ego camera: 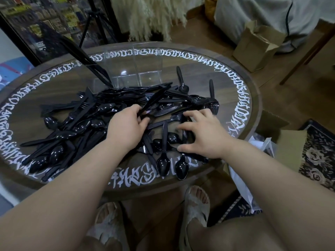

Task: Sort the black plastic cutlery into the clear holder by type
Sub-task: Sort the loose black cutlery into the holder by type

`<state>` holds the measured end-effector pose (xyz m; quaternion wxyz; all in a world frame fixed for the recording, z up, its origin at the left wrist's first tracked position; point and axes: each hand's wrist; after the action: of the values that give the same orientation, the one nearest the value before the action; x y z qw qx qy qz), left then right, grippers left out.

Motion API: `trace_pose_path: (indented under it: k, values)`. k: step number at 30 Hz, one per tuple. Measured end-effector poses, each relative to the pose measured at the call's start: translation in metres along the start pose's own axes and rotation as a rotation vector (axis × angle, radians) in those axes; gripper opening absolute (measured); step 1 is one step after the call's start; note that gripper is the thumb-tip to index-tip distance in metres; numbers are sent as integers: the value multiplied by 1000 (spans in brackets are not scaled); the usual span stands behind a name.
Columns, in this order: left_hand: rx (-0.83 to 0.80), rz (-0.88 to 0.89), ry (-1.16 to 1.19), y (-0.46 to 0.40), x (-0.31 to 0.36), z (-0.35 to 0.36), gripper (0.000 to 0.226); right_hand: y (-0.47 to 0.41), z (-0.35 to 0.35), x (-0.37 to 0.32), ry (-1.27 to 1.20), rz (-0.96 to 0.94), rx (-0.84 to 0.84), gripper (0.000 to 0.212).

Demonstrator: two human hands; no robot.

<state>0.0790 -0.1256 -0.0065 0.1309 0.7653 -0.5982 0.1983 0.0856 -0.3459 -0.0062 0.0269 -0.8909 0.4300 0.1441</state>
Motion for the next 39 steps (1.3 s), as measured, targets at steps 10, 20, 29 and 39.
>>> trace_pose_path:
  k: [10, 20, 29, 39]
  values:
    - [-169, -112, -158, 15, -31, -49, 20, -15, 7, -23, 1, -114, 215, 39]
    - [-475, -173, -285, 39, -58, -68, 33, -28, 11, -50, 128, -111, -21, 58]
    - [-251, -171, -205, 35, -73, -54, 15, -29, 9, -64, 100, -208, 70, 49]
    - [-328, -44, -112, 43, -63, -45, 35, -24, 6, -47, 137, -49, 48, 44]
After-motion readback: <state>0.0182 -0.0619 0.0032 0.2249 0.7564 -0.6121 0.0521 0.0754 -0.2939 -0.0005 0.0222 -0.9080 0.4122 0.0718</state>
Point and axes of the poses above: each hand's wrist, its own y-axis away from the middle knuckle, its own z-axis out of the palm, x = y × z, and after that the axes turned 10 degrees about -z, right-handed
